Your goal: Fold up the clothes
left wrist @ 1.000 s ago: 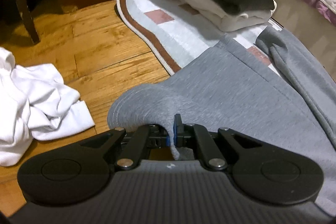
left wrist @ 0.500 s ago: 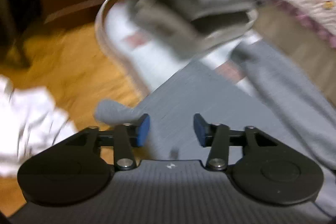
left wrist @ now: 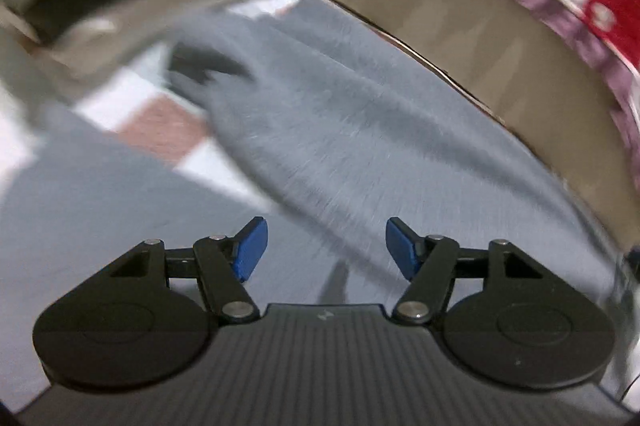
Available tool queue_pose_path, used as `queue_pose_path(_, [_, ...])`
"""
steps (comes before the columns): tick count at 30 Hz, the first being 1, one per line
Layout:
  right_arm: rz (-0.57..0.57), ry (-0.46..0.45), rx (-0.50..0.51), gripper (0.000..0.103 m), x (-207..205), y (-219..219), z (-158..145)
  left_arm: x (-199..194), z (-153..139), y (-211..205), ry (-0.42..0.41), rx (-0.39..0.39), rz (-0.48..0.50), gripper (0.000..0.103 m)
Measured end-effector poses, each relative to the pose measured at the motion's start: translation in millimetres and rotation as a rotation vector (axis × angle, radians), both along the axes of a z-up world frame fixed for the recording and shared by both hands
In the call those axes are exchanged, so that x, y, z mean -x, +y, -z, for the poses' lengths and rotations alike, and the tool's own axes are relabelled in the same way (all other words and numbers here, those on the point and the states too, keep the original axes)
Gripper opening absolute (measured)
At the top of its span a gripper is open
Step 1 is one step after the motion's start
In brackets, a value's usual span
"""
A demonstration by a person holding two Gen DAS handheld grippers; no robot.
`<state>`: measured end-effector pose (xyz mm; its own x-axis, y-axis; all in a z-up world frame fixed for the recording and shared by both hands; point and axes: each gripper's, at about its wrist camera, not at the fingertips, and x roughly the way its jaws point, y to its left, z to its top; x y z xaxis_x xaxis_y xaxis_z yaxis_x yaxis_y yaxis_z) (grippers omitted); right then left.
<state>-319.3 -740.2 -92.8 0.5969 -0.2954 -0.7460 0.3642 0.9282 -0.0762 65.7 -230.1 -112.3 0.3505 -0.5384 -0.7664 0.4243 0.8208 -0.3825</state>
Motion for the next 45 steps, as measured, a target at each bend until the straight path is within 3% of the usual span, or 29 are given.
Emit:
queue_pose_path(3, [0.065, 0.003, -0.089, 0.061, -18, -27, 22, -15, 15, -38, 0.003, 0.003, -0.028, 0.064])
queue_pose_path(6, [0.072, 0.035, -0.112, 0.061, -29, -36, 43, -29, 13, -61, -0.071, -0.043, -0.034, 0.065])
queue_pose_path(9, [0.046, 0.078, -0.111, 0.061, -39, -37, 58, -50, 10, -61, -0.145, -0.094, -0.087, 0.065])
queue_pose_path(12, [0.054, 0.133, -0.053, 0.061, -44, -36, 73, -69, 16, -44, -0.109, -0.111, -0.187, 0.065])
queue_pose_path(13, [0.057, 0.111, -0.064, 0.06, -42, -38, 74, -76, 19, -39, -0.097, -0.117, -0.22, 0.065])
queue_pose_path(15, [0.057, 0.069, -0.098, 0.049, -38, -41, 76, -85, 26, -24, -0.053, -0.108, -0.281, 0.065])
queue_pose_path(17, [0.041, 0.024, -0.129, 0.019, -34, -43, 76, -88, 30, -12, -0.041, -0.124, -0.334, 0.065])
queue_pose_path(19, [0.017, 0.004, -0.1, 0.005, -33, -36, 76, -95, 37, -3, -0.033, -0.022, -0.279, 0.066])
queue_pose_path(20, [0.029, -0.011, -0.097, 0.004, -31, -35, 75, -99, 41, -5, -0.038, 0.014, -0.215, 0.076])
queue_pose_path(22, [0.055, -0.042, -0.09, 0.004, -29, -33, 71, -103, 42, -16, -0.089, -0.003, -0.128, 0.081])
queue_pose_path(24, [0.072, -0.073, -0.053, 0.003, -30, -35, 67, -107, 43, -27, -0.13, -0.034, -0.092, 0.07])
queue_pose_path(25, [0.079, -0.084, -0.034, 0.003, -30, -35, 64, -107, 41, -36, -0.158, -0.067, -0.048, 0.024])
queue_pose_path(26, [0.09, -0.094, -0.028, 0.003, -30, -36, 62, -105, 37, -46, -0.205, -0.116, 0.007, 0.004])
queue_pose_path(27, [0.095, -0.098, -0.023, 0.003, -31, -37, 61, -103, 33, -57, -0.252, -0.165, 0.063, 0.004])
queue_pose_path(28, [0.1, -0.102, -0.018, 0.003, -33, -39, 60, -94, 23, -66, -0.362, -0.199, 0.088, 0.004])
queue_pose_path(30, [0.105, -0.117, -0.002, 0.003, -34, -40, 57, -74, -4, -79, -0.578, -0.173, 0.116, 0.004])
queue_pose_path(33, [0.114, -0.147, 0.026, 0.003, -32, -41, 52, -55, -45, -79, -0.764, -0.061, 0.044, 0.005])
queue_pose_path(34, [0.126, -0.164, 0.043, 0.002, -29, -40, 50, -52, -53, -76, -0.784, -0.025, 0.0, 0.005])
queue_pose_path(35, [0.137, -0.179, 0.059, 0.002, -26, -39, 47, -51, -57, -71, -0.783, 0.015, -0.028, 0.005])
queue_pose_path(39, [0.153, -0.153, 0.05, 0.002, -29, -46, 58, -78, -23, -73, -0.6, -0.067, -0.042, 0.006])
queue_pose_path(42, [0.164, -0.133, 0.043, 0.003, -32, -52, 66, -98, 14, -81, -0.431, -0.191, -0.035, 0.009])
queue_pose_path(44, [0.172, -0.12, 0.039, 0.003, -34, -55, 72, -101, 34, -89, -0.353, -0.303, -0.012, 0.012])
queue_pose_path(45, [0.176, -0.114, 0.037, 0.003, -34, -57, 75, -99, 36, -89, -0.35, -0.313, -0.022, 0.013])
